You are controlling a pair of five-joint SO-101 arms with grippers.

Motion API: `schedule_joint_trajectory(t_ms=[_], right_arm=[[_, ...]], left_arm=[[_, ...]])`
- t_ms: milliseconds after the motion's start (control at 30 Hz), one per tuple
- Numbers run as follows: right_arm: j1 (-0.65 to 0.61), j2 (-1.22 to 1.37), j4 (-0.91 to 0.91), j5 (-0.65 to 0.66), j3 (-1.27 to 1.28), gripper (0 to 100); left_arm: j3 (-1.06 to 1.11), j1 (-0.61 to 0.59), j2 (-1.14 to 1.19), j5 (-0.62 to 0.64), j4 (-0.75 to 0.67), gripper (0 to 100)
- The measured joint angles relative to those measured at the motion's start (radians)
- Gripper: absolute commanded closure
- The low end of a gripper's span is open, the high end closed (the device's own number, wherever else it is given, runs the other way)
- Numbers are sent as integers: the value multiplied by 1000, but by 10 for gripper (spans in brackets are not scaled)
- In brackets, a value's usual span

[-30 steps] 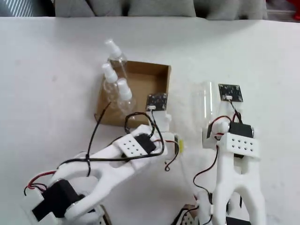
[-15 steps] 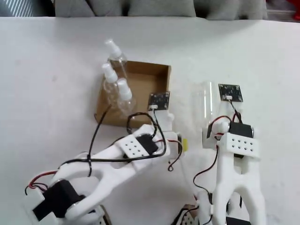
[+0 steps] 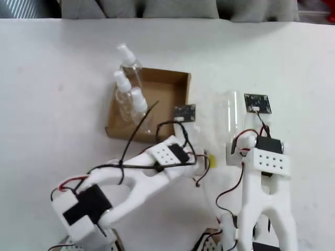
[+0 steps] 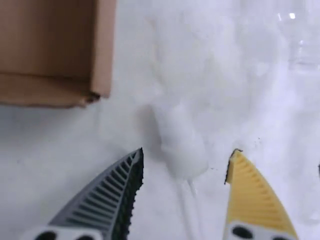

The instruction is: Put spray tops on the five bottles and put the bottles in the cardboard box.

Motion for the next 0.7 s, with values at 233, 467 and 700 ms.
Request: schedule_joint_trajectory(t_ms=[233,467,700], right_arm=[[-2,0,-43,0,29,915],[0,0,-46,0,29,915],[0,0,-46,0,29,915]], left_arm=[[-38,0,61,3,3,725],[-77,0,106,3,5,736],[-84,0,112,3,11,975]])
